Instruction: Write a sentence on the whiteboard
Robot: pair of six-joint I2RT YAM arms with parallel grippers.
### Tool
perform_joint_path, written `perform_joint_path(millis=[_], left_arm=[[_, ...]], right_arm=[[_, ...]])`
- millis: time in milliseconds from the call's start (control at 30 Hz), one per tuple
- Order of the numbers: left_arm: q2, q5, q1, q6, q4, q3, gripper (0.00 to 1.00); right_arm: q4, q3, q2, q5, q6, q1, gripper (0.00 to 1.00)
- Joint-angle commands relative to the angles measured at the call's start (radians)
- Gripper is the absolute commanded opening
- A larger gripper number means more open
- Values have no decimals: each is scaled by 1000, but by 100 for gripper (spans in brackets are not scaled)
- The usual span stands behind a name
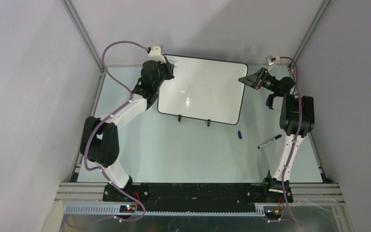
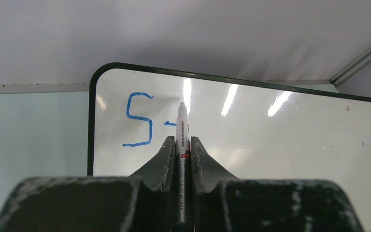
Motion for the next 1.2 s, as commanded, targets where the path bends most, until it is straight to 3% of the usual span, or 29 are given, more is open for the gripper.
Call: perform_joint_path(millis=[0,1167], left_arm=[[6,-14,-4,18,-7,58,0],[60,-38,-3,35,-86,138,0]], right_arm=[[53,-1,-60,-40,13,10,0],[52,-1,-60,-42,14,9,0]])
